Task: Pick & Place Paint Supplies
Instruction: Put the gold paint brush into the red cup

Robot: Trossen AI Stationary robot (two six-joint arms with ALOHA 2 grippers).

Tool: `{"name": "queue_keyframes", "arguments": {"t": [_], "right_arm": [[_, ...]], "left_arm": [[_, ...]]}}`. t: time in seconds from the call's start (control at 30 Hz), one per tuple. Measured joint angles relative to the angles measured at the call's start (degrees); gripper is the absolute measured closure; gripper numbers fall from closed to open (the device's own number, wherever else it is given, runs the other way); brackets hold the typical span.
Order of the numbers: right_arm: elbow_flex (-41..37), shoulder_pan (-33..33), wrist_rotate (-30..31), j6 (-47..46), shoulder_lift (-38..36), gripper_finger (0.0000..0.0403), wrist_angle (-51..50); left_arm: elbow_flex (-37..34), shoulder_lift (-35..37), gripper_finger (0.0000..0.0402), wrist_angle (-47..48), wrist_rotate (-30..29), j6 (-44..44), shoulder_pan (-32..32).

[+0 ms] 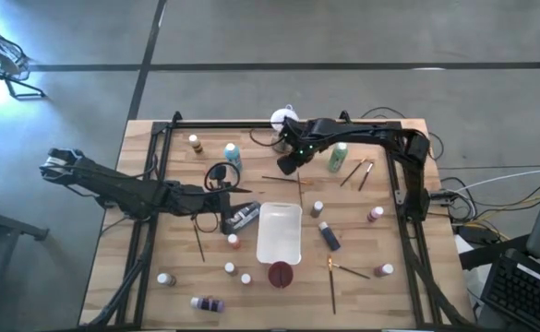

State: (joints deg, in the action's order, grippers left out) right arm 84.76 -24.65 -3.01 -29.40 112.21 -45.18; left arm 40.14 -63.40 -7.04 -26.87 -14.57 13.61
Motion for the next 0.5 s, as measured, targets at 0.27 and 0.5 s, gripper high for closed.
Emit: {"name": "queue_keyframes", "arguments": {"t": [0.27,0.5], "right_arm": [[-0.1,1.2,6.1,1.5,-11.4,0.0395,0.0],[-0.2,6.1,12.5,2.2,-22.7,0.0395,0.1]], "left_arm": [[0.0,0.0,0.0250,0.0,0.0,0.0,0.0],[0.0,0.0,0.0250,0.0,0.0,-0.1,0.0]]}}
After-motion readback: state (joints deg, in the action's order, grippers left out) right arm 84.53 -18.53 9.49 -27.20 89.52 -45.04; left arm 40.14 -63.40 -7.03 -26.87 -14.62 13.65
